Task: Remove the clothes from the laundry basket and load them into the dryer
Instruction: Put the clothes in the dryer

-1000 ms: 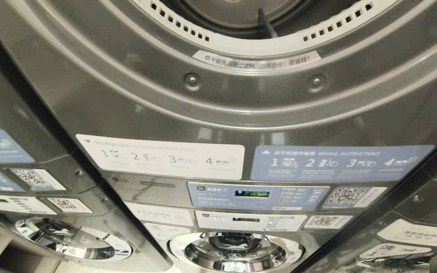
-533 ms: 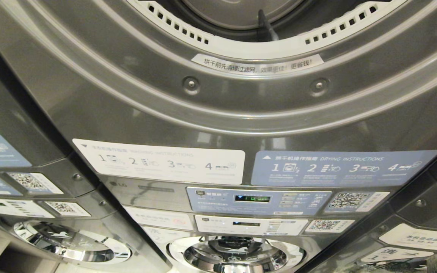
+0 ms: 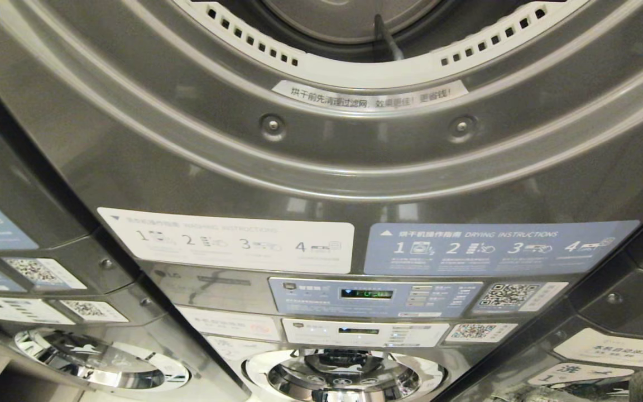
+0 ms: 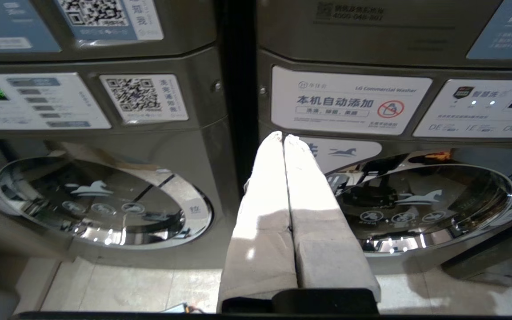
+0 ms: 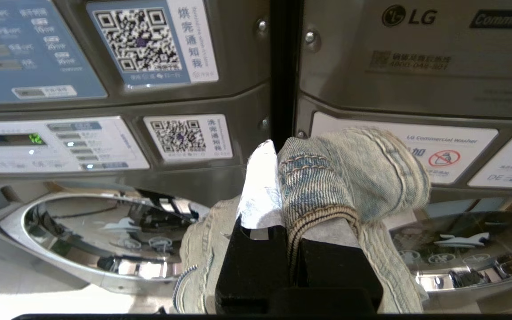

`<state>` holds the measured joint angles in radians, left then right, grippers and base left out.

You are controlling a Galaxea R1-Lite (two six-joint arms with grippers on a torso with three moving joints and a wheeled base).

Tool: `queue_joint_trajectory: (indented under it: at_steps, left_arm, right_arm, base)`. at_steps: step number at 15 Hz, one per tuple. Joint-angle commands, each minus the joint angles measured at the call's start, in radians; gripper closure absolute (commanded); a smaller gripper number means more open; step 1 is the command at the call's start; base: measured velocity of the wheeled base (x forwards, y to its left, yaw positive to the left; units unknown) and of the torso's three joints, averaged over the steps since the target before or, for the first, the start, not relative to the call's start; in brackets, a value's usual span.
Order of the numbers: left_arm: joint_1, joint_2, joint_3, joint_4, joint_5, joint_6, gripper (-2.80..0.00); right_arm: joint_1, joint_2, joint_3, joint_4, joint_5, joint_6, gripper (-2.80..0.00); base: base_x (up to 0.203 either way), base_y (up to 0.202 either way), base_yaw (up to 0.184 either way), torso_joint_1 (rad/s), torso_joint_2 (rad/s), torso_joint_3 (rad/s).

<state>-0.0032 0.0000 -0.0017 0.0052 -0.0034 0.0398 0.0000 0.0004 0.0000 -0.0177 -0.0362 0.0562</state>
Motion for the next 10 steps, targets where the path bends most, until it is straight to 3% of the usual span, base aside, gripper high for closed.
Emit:
queue_joint_trajectory:
  at_steps: [1,10]
  left_arm:
    - [0.000,0.000,0.000,-0.001,0.000,0.001,0.00]
    - [0.000,0.000,0.000,-0.001,-0.001,0.000,0.00]
  right_arm:
    - [0.000,0.001,0.006,-0.001,0.000,0.001,0.00]
    - [0.000,0.001,0.006,-0.001,0.001,-0.001,0.00]
  base:
    - [-0.006,0.003,0.059,0.012,0.00,0.000]
    - [-0.001,-0.008,0.167,0.001,0.00,0.003]
